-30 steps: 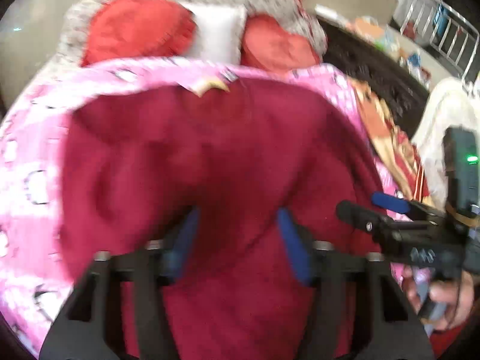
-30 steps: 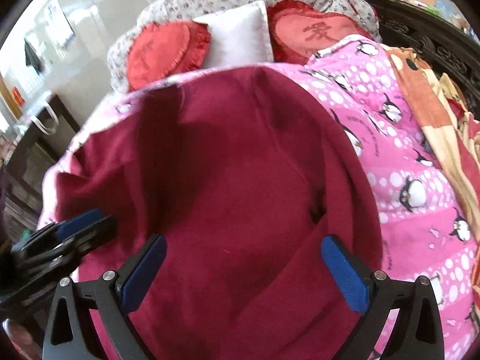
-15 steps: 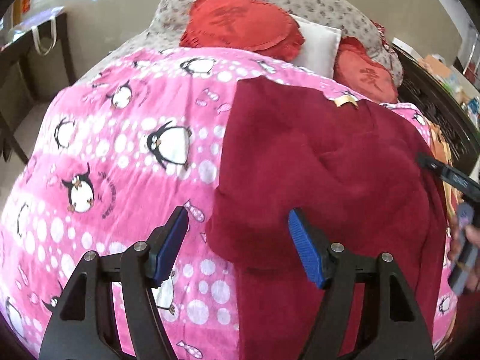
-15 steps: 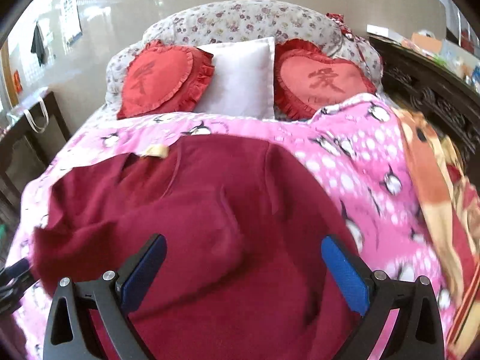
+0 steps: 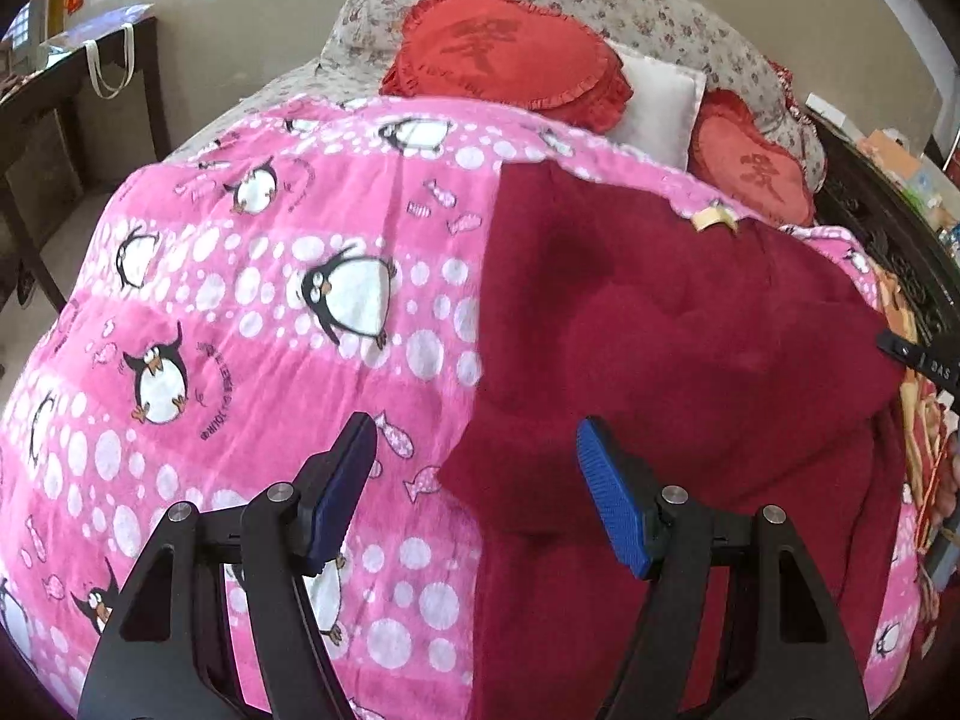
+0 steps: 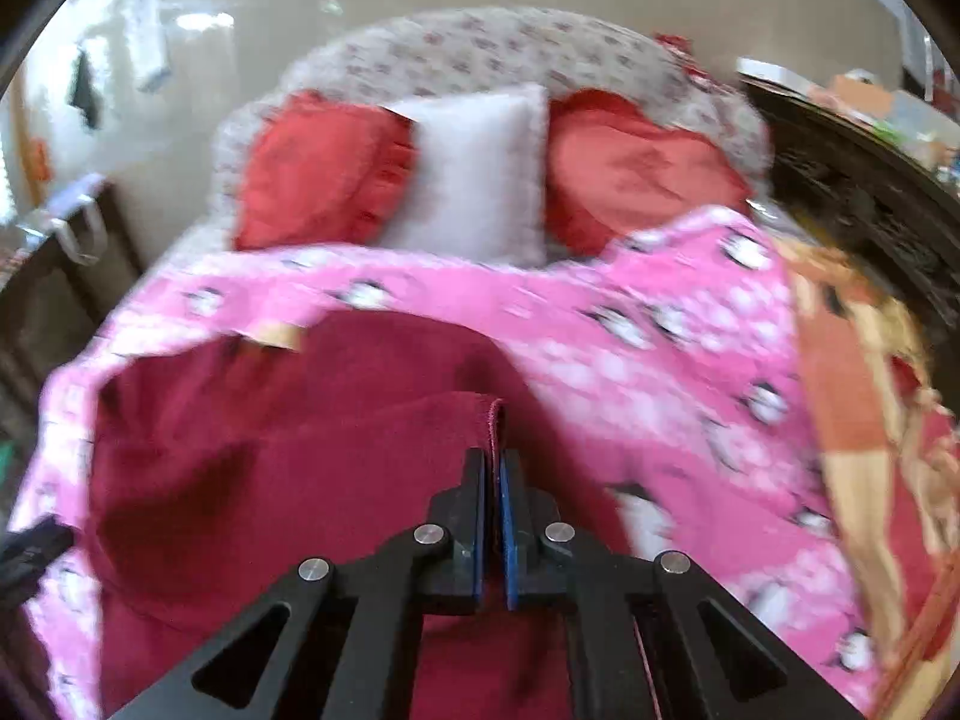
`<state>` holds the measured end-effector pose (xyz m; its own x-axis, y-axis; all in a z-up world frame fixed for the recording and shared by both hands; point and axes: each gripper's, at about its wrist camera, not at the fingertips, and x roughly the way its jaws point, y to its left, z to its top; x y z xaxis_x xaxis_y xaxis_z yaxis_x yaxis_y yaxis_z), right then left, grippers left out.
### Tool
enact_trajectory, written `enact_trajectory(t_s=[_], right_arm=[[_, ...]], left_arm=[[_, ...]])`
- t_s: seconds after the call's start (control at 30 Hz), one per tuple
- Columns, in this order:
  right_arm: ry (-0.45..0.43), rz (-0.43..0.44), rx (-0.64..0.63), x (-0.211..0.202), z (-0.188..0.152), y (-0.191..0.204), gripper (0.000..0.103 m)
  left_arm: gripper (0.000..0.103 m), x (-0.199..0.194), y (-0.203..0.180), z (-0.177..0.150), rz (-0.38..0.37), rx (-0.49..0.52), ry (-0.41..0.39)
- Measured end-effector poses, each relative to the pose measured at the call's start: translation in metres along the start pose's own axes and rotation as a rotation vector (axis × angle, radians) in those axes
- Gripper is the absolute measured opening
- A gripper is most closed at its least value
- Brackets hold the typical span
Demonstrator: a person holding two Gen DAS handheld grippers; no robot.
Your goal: Fold small clothes
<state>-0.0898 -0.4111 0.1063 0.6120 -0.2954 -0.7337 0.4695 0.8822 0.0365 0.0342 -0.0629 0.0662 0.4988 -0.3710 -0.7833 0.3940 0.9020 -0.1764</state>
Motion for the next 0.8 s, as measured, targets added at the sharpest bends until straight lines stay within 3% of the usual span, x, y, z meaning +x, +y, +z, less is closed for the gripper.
enact_trajectory(t_s=[0.13,0.23,0.3,0.33,0.4,0.53,0.7,0.77,0.8], right_arm=[[0.138,0.012,-0.001,0.019,-0.010,-0.008,0.005],[0.070,0.017,0.023,-0.004,-0.009,-0.005,0.008],[0.016,0.141,0.029,-0.021,-0.004,0.012,0.016],[0.016,0.236,0.004,-0.023,0.000,0.028,0.031],[0.031,0.420,-0.053,-0.022,0.007,0.067,0.048],[0.038,0.630,-0.186,-0.005,0.024,0.155,0.048],[0.062,0.618,-0.408,0.040,0.028,0.246,0.048],[0.070,0.599,-0.453,0.058,0.027,0.260,0.048],[0.080,0.586,-0.483,0.067,0.025,0.268,0.043]], left_arm=[[0.070,0.011,-0.004,-0.006,0.044,0.018,0.026],[0.070,0.015,-0.002,-0.010,0.066,0.022,0.025],[0.070,0.018,0.002,-0.011,0.060,0.000,0.033],[0.070,0.021,0.004,-0.012,0.057,-0.019,0.044],[0.070,0.024,0.007,-0.014,0.048,-0.043,0.056],[0.070,0.024,0.009,-0.018,0.036,-0.063,0.056],[0.070,0.023,0.010,-0.018,0.023,-0.054,0.061],[0.070,0.023,0.011,-0.018,0.016,-0.051,0.064],[0.070,0.023,0.011,-0.018,0.013,-0.050,0.065]])
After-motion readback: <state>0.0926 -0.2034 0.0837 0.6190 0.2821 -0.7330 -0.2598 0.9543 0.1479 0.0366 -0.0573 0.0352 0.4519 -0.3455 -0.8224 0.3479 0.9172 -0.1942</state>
